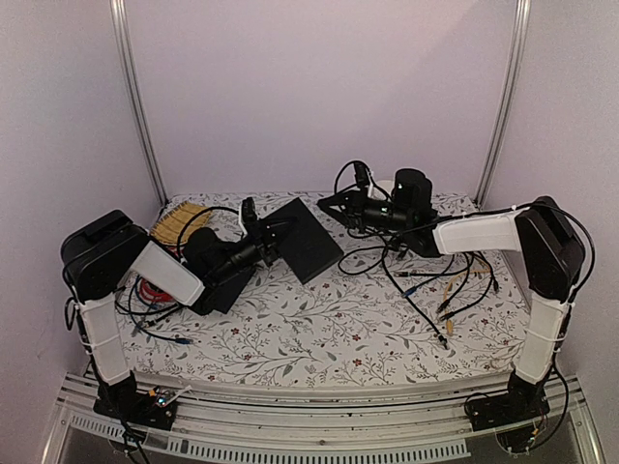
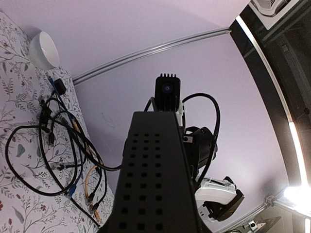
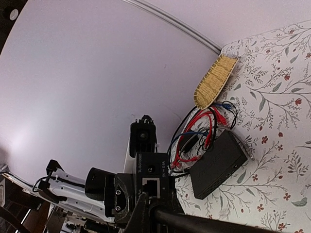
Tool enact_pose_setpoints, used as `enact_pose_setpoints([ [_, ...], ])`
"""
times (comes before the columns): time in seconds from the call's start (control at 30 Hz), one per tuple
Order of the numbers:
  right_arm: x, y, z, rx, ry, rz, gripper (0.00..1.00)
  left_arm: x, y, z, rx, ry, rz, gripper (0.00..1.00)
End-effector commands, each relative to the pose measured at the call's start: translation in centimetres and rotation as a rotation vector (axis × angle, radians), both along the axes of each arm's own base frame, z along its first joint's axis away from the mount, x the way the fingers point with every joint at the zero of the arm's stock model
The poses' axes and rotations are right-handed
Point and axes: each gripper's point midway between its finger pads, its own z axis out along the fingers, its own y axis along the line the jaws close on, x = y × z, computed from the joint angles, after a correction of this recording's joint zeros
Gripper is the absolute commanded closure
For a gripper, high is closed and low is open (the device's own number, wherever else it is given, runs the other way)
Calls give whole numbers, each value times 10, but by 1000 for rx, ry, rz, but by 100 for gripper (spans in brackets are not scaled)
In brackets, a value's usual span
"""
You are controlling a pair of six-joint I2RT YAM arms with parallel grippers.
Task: Pull the plug from the switch port
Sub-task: Pull the connector from the switch port, then place the connector at the corner of the board.
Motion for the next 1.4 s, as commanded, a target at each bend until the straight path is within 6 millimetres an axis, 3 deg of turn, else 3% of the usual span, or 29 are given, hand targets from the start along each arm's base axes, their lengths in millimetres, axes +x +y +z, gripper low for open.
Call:
enact_pose_setpoints([
  [0.0, 24, -39, 16, 13, -40, -126, 98, -21, 7, 52, -97, -145, -26, 100],
  [0.23, 33, -70, 26, 29, -50, -191, 98, -20, 10, 51, -92, -143, -16, 100],
  [0.5, 47, -147, 27, 20, -42, -340, 98, -19, 9, 52, -89, -149, -24, 100],
  [0.6, 49, -176, 8, -5, -2, -394, 98, -19, 7, 50, -89, -147, -33, 100],
  [1.0, 43, -271, -116, -90, 337, -660, 97, -17, 1, 45, -84, -141, -49, 100],
  [1.13, 36, -296, -150, -84, 455, -741, 83, -17, 0, 41, -77, -136, -55, 100],
  [1.2, 33, -302, -158, -66, 491, -759, 72, -17, -1, 39, -75, -133, -63, 100],
  [1.37, 30, -306, -168, -21, 541, -757, 58, -15, -8, 34, -66, -125, -94, 100],
])
